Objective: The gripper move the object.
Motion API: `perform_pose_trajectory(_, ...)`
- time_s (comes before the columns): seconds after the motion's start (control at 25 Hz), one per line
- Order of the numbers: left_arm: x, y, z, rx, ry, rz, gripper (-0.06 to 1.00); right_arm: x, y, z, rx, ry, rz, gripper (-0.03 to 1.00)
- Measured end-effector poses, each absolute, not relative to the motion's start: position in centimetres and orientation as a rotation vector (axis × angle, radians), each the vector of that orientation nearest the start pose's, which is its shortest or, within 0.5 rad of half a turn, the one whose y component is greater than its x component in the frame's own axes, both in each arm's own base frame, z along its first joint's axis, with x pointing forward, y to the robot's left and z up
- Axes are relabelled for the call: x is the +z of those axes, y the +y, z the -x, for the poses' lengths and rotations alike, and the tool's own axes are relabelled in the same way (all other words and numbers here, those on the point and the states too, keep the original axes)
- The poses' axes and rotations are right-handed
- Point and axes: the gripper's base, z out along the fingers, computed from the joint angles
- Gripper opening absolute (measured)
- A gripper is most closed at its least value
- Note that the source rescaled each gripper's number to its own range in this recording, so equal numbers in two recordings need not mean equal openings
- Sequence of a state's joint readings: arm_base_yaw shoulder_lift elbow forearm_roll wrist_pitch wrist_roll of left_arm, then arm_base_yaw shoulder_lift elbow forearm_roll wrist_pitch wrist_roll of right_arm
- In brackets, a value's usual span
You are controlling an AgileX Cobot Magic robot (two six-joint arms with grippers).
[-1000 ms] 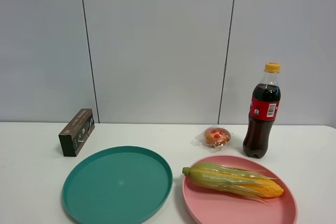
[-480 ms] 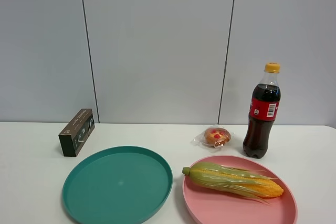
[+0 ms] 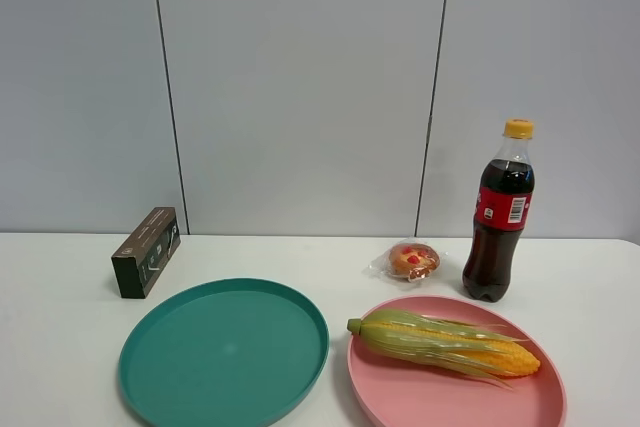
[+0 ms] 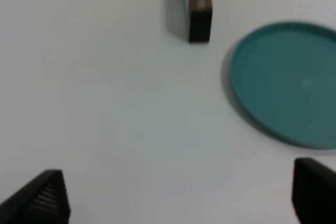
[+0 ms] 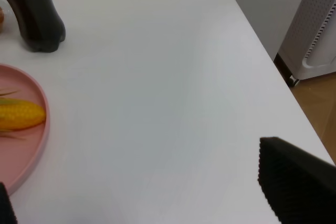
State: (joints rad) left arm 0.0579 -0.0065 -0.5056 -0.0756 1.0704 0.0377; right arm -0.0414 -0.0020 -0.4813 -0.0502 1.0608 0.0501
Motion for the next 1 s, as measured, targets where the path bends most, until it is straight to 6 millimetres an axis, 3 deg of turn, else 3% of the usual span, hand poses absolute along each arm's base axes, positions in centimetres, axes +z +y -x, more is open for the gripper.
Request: perform_pose_trajectory(1.0,27.91,-0.41,0.62,-0.027,2.027,0.068,1.0,27.21,-0.39,0.33,-0.055,2.058,-0.096,1.0)
